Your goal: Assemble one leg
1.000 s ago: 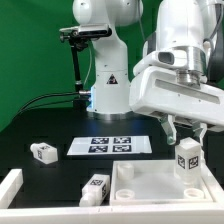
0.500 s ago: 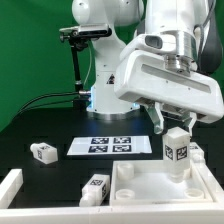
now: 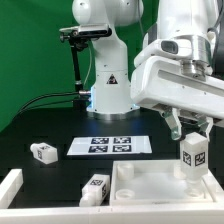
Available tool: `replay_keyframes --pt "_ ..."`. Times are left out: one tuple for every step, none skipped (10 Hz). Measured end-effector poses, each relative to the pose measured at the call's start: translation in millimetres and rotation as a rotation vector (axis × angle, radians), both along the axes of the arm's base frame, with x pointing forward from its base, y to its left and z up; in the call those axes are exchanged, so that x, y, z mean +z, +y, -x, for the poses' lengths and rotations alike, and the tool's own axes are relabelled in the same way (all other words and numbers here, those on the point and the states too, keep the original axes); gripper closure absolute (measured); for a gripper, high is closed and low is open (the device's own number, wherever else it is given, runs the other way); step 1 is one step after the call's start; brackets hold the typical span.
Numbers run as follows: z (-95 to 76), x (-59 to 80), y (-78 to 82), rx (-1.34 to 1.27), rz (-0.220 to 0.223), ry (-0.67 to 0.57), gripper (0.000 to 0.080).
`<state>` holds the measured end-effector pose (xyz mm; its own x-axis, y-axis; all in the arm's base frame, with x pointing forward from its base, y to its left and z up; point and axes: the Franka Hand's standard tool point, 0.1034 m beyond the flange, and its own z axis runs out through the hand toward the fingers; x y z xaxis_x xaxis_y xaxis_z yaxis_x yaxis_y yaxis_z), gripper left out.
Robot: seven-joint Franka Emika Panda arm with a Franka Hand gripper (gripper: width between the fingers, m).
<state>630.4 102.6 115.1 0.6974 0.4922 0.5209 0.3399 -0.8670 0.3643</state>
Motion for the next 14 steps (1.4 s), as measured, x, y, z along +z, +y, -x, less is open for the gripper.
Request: replay_keyframes --pt "1.9 -4.7 2.0 0.004 0.002 0.007 0.0479" --pt "2.5 -7.7 2.6 0.006 0.005 0.009 0.0479" --pt "1.1 -8.5 1.5 0.005 0.007 0.007 0.0479" --pt "-0.8 -11.8 -0.2 0.005 0.012 0.007 0.0479" --pt "-1.7 -16.8 -0.2 0.007 0.018 0.01 0.0479" --pt "-2.5 -17.7 -1.2 0.007 0.021 0.006 0.0479" --pt "-2.8 -17.9 -1.5 0.008 0.022 0.001 0.0479" --pt "-2.5 -18.3 -0.6 0.01 0.023 -0.001 0.0479" --pt "-0.5 -20.8 2.3 0.012 0.024 -0.006 0.0479" --pt "1.1 -21.3 5.3 0.019 0.026 -0.016 0.0479" --pt "1.6 -21.4 6.0 0.02 0.027 -0.016 0.0479" --pt "2.3 -21.4 6.9 0.017 0.026 -0.016 0.0479" --pt "2.7 -21.3 6.6 0.009 0.023 -0.014 0.0479" --pt "2.7 -21.2 6.4 0.007 0.023 -0.01 0.0479"
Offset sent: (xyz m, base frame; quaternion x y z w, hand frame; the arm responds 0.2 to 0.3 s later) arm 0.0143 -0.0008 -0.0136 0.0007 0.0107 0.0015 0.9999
